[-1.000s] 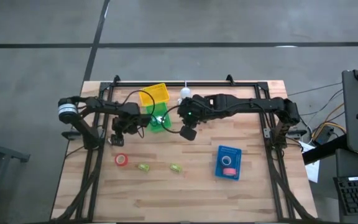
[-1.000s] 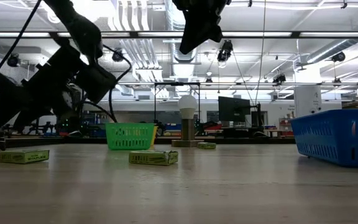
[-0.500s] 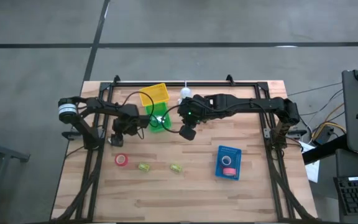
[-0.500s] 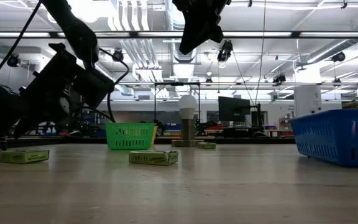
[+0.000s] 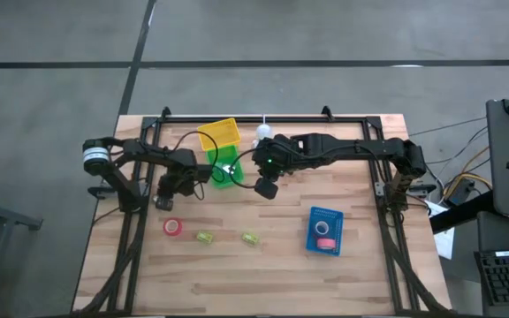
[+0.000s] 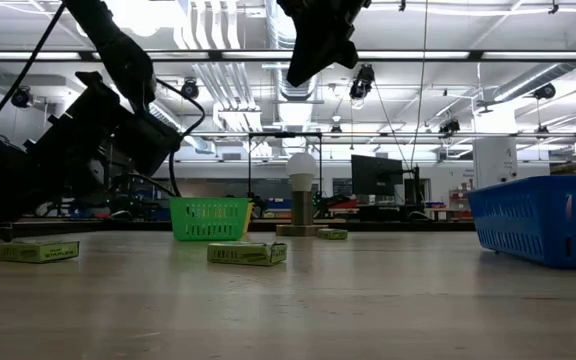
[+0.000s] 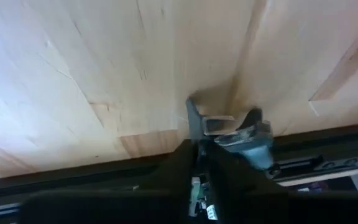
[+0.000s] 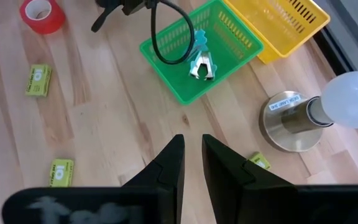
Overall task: Pick and place Stapler, Stapler remover, tape
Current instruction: Put the dark gray staple remover into the green bin
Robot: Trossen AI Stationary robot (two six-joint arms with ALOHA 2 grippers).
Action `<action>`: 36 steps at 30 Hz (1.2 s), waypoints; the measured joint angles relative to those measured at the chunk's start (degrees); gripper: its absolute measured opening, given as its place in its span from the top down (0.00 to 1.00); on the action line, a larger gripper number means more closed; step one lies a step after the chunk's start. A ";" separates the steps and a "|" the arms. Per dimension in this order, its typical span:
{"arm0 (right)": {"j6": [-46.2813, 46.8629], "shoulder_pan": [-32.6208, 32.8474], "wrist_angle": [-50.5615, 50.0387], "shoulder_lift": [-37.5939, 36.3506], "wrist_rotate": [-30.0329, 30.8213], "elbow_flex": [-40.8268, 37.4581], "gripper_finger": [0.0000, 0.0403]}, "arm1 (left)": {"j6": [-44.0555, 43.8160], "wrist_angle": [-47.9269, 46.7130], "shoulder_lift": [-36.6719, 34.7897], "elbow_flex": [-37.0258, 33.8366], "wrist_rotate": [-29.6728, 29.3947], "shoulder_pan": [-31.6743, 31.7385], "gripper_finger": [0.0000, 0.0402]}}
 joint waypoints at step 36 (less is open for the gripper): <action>1.34 -1.16 -0.36 -2.10 3.34 0.00 0.87 | -32.12 28.26 -8.98 19.77 0.79 0.58 0.99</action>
